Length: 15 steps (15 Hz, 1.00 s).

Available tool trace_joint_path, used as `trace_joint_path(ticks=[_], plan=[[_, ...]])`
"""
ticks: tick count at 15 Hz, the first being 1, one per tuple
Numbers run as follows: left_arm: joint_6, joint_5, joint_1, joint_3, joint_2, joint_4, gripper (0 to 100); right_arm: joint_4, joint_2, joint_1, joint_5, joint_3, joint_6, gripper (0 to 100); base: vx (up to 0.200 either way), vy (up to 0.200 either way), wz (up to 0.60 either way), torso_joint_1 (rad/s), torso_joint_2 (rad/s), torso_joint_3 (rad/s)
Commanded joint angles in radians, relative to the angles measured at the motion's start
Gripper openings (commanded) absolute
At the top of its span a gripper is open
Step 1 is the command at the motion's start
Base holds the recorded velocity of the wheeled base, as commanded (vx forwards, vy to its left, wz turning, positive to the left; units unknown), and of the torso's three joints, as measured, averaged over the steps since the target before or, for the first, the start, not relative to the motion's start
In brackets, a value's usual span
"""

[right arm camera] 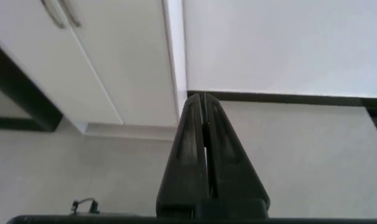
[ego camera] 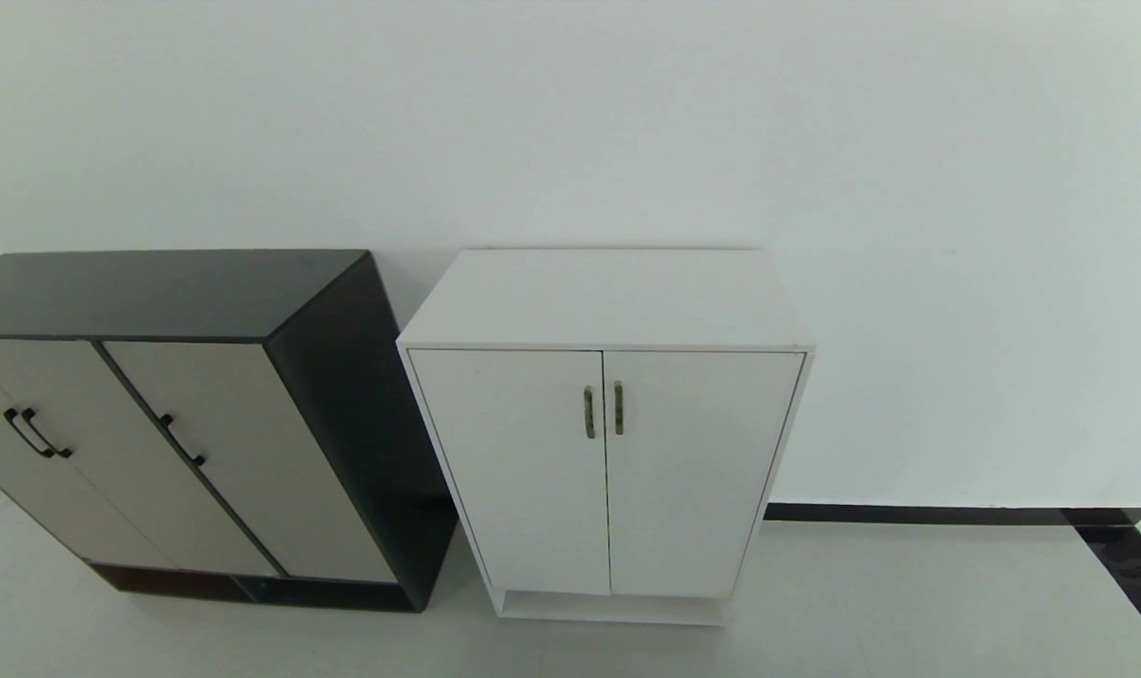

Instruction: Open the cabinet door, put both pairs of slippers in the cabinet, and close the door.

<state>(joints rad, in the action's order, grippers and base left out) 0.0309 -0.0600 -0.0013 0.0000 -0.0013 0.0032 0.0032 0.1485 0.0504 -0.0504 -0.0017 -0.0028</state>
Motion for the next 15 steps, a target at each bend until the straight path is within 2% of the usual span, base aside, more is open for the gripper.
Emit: trace_joint_path(ticks=[1,15], plan=[[0.000,0.000,0.000,0.000,0.001,0.000,0,0.000,-0.102,-0.052,0.000,0.000,-0.002,0,0.000,0.000,0.00,0.000,0.00,0.000],[-0.005,0.002,0.000,0.000,0.001,0.000,0,-0.003,-0.149,-0.057,-0.003,0.002,0.007,0,0.000,0.000,0.00,0.000,0.00,0.000]])
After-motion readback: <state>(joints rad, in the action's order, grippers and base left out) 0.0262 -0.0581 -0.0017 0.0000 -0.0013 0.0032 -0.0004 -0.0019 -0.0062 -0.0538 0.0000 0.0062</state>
